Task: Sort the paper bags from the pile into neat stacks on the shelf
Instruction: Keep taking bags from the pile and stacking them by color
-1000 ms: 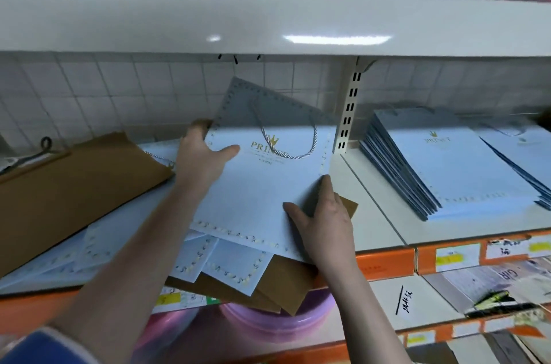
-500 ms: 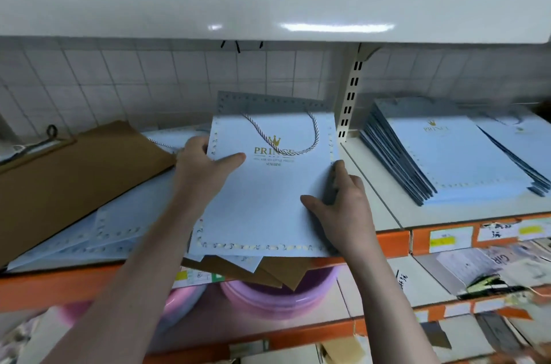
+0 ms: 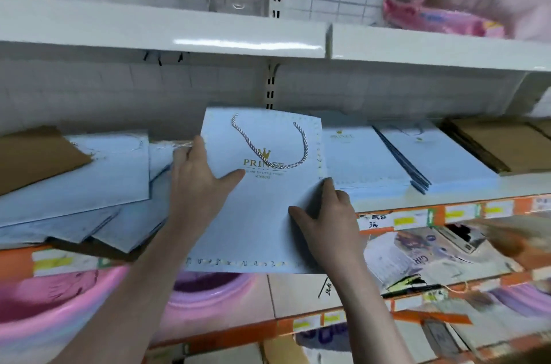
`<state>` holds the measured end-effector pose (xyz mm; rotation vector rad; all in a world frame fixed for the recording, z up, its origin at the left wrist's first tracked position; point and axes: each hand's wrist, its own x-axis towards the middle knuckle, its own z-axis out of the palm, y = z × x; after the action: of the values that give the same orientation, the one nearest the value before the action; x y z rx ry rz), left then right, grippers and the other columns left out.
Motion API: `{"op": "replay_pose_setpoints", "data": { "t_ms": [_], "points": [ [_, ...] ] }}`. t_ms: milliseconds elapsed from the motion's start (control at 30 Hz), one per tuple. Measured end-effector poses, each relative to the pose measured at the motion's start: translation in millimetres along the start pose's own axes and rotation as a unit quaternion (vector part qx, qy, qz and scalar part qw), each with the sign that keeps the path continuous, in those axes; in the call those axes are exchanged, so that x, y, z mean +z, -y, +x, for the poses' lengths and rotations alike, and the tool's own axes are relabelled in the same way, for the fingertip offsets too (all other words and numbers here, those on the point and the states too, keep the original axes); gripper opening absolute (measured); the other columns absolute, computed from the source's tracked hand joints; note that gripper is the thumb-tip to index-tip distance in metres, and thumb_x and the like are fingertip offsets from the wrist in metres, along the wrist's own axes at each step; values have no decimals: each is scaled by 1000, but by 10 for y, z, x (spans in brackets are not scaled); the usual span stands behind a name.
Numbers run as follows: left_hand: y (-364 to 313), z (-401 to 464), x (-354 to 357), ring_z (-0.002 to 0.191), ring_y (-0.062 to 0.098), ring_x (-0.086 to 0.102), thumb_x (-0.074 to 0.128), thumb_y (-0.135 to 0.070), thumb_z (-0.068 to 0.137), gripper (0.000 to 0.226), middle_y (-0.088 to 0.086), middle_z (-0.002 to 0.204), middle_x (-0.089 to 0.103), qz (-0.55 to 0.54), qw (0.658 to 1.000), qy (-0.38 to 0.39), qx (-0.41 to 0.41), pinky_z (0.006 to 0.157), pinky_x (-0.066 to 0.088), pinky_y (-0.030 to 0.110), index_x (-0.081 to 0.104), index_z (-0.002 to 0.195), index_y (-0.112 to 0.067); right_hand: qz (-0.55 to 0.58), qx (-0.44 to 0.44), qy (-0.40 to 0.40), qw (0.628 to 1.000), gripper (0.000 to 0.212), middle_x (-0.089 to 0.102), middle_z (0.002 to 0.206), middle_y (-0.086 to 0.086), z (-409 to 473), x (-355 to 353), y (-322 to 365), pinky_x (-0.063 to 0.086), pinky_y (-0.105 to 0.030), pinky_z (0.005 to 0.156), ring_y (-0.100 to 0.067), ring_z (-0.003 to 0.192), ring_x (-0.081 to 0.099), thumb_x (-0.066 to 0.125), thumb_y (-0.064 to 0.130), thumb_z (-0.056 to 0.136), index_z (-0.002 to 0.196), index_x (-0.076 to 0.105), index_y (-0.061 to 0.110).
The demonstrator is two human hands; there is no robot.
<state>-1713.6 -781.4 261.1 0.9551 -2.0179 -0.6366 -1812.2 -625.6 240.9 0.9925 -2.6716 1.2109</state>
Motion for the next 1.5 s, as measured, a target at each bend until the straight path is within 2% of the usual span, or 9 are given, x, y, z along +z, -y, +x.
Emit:
{"op": "replay_pose_setpoints", "data": {
  "t_ms": [100,233,400,500,633,767,967,1167,1500],
  "points": [
    [-403,-253,323,113,29,42,75,-36,72,72,12,116,41,14,1000,22,-3,86,36,34,41,130,-12,-26,16,-24,999,64,45,125,-11,-14,-362,-401,37,-37,94,-30,115,42,60,36,85,136,35,7],
    [-890,-534,719,112,28,41,75,-36,73,73,11,111,40,23,999,31,19,81,31,28,40,133,-11,-47,22,-41,998,58,43,128,-10,-24,-800,-876,32,-35,95,-30,115,41,57,34,88,135,38,6],
    [-1328,-710,1114,116,33,42,72,-40,75,78,16,119,40,58,996,60,9,92,36,35,36,136,-8,-73,24,-52,996,40,44,124,-9,-8,-1179,-1306,31,-33,90,-29,112,41,52,33,90,119,45,7],
    [-1508,-755,1318,116,33,42,71,-41,76,79,16,122,39,62,995,74,11,94,35,34,35,137,-6,-93,24,-65,993,36,46,123,-8,57,-1325,-1517,32,-33,90,-28,110,42,51,34,91,116,47,8],
    [-1665,-727,1593,119,33,39,70,-41,78,83,18,125,38,76,993,86,21,98,33,35,32,140,-3,-100,36,-79,991,33,48,121,-8,207,-1436,-1747,31,-33,89,-28,109,42,51,34,91,113,49,9],
    [-1785,-562,1947,118,36,40,69,-42,78,78,20,124,40,82,991,104,25,97,36,40,37,133,3,-118,35,-96,988,28,51,112,-10,500,-1502,-1965,31,-35,87,-30,104,43,52,32,90,104,51,7],
    [-2085,-176,2593,121,37,39,65,-44,81,74,20,128,38,64,989,130,30,97,35,41,37,132,1,-147,37,-123,981,21,53,99,-13,1165,-1677,-2322,32,-37,81,-33,95,47,54,29,88,89,48,8],
    [-2371,34,3058,119,38,40,64,-41,83,66,22,127,39,56,986,148,52,95,36,41,41,126,3,-171,55,-133,975,28,54,107,-14,1655,-1876,-2649,29,-36,85,-33,102,45,53,30,89,98,54,4],
    [-2721,270,3783,113,37,42,61,-36,83,59,19,121,41,82,990,118,14,93,38,42,42,121,5,-161,11,-73,984,32,55,109,-16,2453,-2063,-3273,28,-36,88,-34,102,45,53,32,89,101,56,3]
  ]
}}
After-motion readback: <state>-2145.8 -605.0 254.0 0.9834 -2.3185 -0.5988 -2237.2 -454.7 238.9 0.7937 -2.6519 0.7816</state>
